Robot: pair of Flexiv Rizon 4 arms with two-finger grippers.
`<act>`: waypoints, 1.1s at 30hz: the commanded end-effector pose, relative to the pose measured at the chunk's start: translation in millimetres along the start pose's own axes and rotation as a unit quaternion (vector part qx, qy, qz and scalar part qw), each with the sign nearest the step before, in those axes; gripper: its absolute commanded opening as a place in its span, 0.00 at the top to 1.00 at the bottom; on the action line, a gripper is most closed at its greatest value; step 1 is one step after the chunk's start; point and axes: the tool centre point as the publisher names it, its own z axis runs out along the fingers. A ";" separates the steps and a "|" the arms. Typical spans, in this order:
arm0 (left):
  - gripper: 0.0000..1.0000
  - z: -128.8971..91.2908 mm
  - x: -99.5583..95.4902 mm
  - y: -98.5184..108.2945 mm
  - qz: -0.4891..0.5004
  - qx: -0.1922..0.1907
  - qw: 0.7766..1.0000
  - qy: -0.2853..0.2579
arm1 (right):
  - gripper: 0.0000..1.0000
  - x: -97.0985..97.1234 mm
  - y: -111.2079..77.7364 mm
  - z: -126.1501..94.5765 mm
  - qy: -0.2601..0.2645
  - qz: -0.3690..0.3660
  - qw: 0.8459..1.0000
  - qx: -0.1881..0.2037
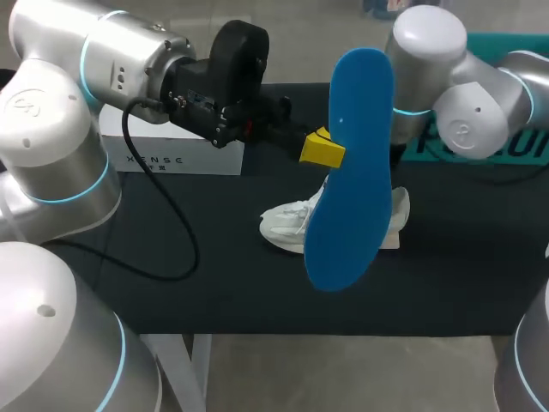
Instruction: Take the shoe out of the shoebox, open the shoe tongue, remove and reinsert the insole, then place the shoe into the shoebox
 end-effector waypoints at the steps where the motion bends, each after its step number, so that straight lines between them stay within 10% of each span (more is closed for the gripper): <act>1: 1.00 0.7 -0.2 0.4 0.000 0.001 1.000 0.000 | 0.00 -4.7 11.9 18.8 -0.007 0.003 1.000 0.007; 10: 1.00 0.7 -0.2 0.4 0.000 0.001 1.000 0.000 | 0.00 -14.4 15.6 26.2 -0.008 0.005 1.000 0.017; 14: 1.00 0.7 -0.2 0.4 0.000 0.001 1.000 0.000 | 0.53 -10.5 12.3 26.0 0.001 0.009 1.000 0.020; 20: 1.00 0.7 -0.2 0.4 0.000 0.001 1.000 0.000 | 1.00 -2.8 11.8 23.8 0.015 0.004 1.000 0.020; 33: 1.00 0.7 -0.2 0.4 0.000 0.001 1.000 0.000 | 1.00 1.0 13.9 25.6 0.028 -0.015 0.999 0.018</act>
